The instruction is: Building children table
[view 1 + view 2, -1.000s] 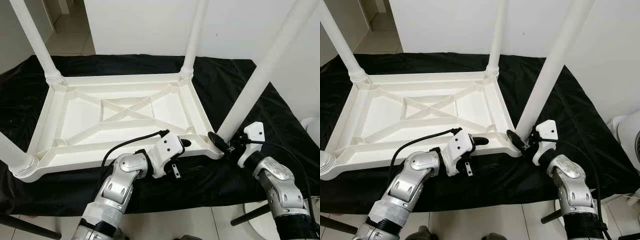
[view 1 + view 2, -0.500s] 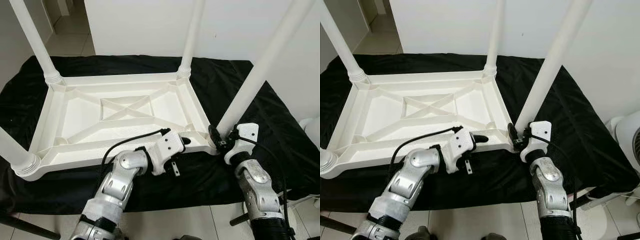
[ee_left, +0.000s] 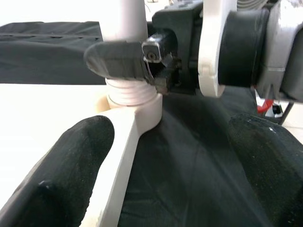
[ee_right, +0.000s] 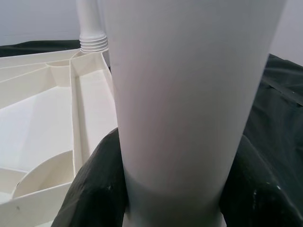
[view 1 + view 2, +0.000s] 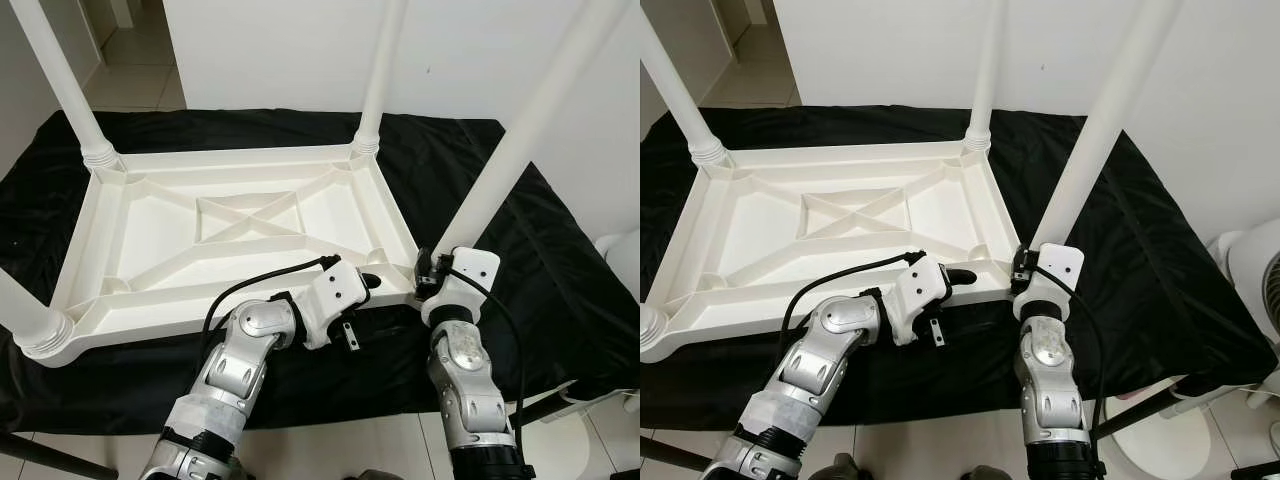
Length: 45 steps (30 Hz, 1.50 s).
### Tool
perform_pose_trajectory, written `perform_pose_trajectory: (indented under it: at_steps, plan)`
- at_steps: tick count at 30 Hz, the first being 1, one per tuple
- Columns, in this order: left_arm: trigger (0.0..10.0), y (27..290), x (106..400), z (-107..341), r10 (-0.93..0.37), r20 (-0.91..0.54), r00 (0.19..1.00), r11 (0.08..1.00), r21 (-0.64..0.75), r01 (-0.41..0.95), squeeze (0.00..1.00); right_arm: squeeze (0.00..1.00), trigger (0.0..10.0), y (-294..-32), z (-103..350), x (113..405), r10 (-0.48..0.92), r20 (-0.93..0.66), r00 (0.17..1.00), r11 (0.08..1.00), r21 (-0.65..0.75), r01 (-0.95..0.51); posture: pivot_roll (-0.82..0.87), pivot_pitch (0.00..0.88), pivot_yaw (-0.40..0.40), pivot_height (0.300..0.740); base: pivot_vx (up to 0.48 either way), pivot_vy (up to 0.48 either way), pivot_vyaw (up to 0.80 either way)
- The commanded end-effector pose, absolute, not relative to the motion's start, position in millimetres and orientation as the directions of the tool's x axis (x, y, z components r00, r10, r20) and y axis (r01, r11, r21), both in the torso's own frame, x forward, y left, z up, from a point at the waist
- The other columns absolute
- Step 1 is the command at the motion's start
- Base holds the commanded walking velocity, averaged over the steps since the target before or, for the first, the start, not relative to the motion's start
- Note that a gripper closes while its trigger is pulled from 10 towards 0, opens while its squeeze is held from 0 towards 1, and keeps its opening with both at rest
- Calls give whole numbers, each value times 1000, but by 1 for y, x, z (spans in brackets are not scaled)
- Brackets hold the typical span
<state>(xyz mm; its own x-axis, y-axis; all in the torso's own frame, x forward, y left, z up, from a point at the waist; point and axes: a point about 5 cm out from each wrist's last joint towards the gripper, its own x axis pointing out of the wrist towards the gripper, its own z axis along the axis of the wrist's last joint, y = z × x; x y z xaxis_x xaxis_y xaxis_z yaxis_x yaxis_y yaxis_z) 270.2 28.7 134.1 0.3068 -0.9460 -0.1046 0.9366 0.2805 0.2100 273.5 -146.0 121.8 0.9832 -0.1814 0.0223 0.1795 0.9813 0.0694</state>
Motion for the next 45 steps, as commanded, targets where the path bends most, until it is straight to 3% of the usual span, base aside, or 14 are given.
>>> perform_pose_trajectory:
  at_steps: [1, 2, 3, 4, 5, 10, 11, 12, 13, 32, 33, 36, 37, 45]
  plan:
    - [10000, 31, 280, 135, -868, -68, 492, 466, 232, 854, 0, 0, 10000, -133, 106, 269, -172, -65, 983, 979, 103, 178, -7, 0, -35, 740, 0, 0, 0]
    - [10000, 31, 281, 135, -868, -67, 491, 465, 231, 854, 0, 0, 10000, -136, 108, 269, -176, -57, 983, 978, 103, 181, -8, 0, -35, 740, 0, 0, 0]
    - [10000, 31, 281, 135, -869, -67, 490, 465, 232, 855, 0, 596, 10000, -138, 110, 269, -178, -48, 983, 977, 111, 182, -7, 0, -38, 740, 0, 0, 0]
    - [10000, 31, 281, 135, -869, -67, 490, 465, 232, 855, 0, 596, 10000, -138, 110, 269, -178, -48, 983, 977, 111, 182, -7, 0, -38, 740, 0, 0, 0]
    - [10000, 32, 281, 135, -870, -67, 489, 463, 234, 855, 0, 1000, 10000, -141, 114, 267, -151, -26, 988, 980, 124, 153, -6, 0, -39, 740, 0, 0, 0]
    - [10000, 32, 281, 135, -869, -66, 490, 464, 235, 854, 0, 1000, 10000, -146, 117, 265, -108, -2, 994, 988, 113, 108, -4, 0, -41, 740, 0, 0, 0]
    - [10000, 33, 281, 135, -870, -66, 488, 463, 232, 856, 0, 773, 10000, -149, 118, 263, -39, 8, 999, 995, 89, 38, -6, 0, -42, 740, 0, 0, 0]
    - [10000, 33, 281, 135, -870, -66, 488, 463, 232, 856, 0, 773, 10000, -149, 118, 263, -39, 8, 999, 995, 89, 38, -6, 0, -42, 740, 0, 0, 0]
    - [10000, 33, 280, 135, -872, -67, 485, 460, 230, 858, 0, 0, 10000, -151, 119, 263, -2, 18, 1000, 997, 74, 1, -11, 0, -43, 740, 0, 0, 0]
    - [10000, 27, 281, 138, -884, -53, 465, 441, 239, 865, 0, 0, 10000, -197, 134, 290, 353, 2, 936, 924, -160, -348, -12, 0, -42, 740, 0, 0, 0]
    - [10000, 26, 280, 139, -884, -51, 464, 440, 240, 865, 0, 0, 4980, -196, 135, 292, 405, -9, 914, 901, -167, -400, -6, 0, -41, 740, 0, 0, 0]
    - [10000, 26, 280, 140, -885, -49, 463, 439, 241, 865, 0, 0, 3804, -194, 135, 293, 447, -16, 894, 881, -167, -443, -4, 0, -42, 740, 0, 0, 0]
    - [10000, 26, 280, 140, -885, -47, 464, 440, 242, 865, 0, 0, 0, -193, 135, 294, 488, -32, 872, 857, -173, -485, 1, 0, -45, 740, 0, 0, 0]
    - [10000, 26, 281, 143, -880, -39, 473, 450, 243, 859, 0, 0, 0, -193, 126, 293, 560, -92, 823, 811, -139, -568, 9, 0, -51, 740, 0, 0, 0]
